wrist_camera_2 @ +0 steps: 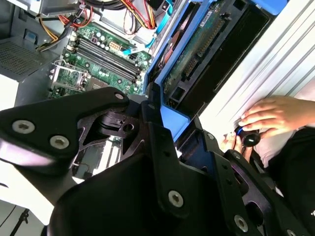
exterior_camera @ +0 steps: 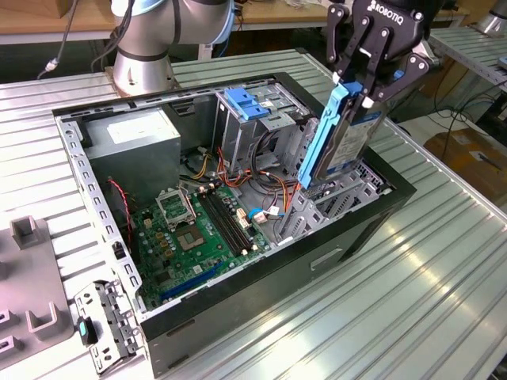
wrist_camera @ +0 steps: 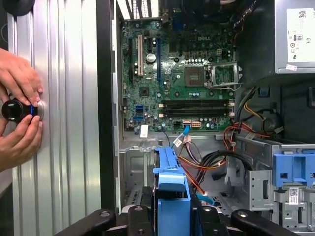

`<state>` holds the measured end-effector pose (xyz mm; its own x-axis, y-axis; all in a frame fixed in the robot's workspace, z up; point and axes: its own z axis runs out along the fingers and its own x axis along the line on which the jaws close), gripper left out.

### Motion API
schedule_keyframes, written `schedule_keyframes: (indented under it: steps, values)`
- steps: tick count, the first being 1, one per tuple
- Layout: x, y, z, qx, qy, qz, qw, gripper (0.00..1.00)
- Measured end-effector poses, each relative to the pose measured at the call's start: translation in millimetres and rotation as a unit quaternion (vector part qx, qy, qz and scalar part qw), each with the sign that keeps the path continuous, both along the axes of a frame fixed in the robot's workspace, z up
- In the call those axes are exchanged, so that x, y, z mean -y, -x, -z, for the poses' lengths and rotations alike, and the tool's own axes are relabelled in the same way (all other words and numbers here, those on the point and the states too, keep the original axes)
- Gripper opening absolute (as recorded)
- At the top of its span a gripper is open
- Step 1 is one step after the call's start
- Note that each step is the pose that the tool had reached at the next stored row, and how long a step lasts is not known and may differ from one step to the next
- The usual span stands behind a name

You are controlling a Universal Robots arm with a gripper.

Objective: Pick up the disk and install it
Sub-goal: 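Insert the disk into the insertion slot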

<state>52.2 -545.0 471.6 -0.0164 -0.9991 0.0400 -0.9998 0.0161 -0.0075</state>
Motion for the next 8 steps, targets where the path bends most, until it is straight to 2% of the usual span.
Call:
schedule_keyframes:
  steps: [1, 2, 8]
  values:
    - [0.0, -4.0, 2.3, 0.0000, 0.0004, -0.002, 1.00000, 0.36]
    - [0.0, -4.8, 3.5, 0.0000, 0.0007, -0.003, 1.00000, 0.36]
    - [4.6, -4.9, 10.1, 0.0000, 0.0007, -0.003, 1.00000, 0.36]
